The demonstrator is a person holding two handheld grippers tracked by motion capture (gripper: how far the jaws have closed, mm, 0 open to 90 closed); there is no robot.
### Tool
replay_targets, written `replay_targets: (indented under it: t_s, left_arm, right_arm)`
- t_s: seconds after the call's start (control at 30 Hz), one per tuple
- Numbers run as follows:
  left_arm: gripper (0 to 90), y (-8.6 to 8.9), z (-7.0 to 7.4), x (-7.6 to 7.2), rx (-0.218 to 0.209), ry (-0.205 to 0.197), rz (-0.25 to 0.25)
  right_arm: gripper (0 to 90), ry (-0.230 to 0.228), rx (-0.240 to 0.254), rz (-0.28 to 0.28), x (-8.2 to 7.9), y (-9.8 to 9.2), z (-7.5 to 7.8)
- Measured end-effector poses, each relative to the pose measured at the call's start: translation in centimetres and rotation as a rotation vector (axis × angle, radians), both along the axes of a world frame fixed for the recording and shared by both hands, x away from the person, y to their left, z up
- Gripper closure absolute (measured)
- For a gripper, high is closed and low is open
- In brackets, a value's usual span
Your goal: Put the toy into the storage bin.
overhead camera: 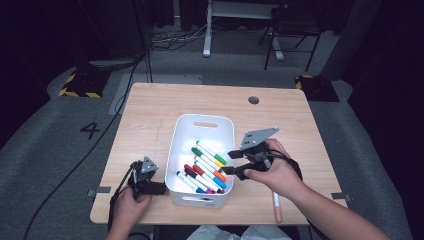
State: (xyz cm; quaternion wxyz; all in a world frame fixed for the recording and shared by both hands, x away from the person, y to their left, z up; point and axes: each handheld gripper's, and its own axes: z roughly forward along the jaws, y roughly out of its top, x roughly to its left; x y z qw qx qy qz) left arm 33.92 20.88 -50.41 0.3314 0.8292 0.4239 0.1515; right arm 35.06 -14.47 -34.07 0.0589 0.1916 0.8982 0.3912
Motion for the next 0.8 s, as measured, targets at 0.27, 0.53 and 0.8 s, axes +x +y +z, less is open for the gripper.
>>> replay_targets:
  t_s: [0.27,0.53,0.8]
  left_arm:
    - [14.3,0.0,0.0,0.0,0.001,0.0,0.0]
    - [14.3,0.0,0.0,0.0,0.0,0.0,0.0]
    - [14.3,0.0,0.0,0.0,0.001,0.0,0.001]
  right_arm:
    - [45.3,0.015,0.012,-0.113,-1.0,-5.5,-1.2]
    - [45.5,0.057,-0.056,-0.189,-2.1,-9.2,-3.9]
    - [47.9,0.072,-0.164,-0.248,-2.6,-10.9,-7.4]
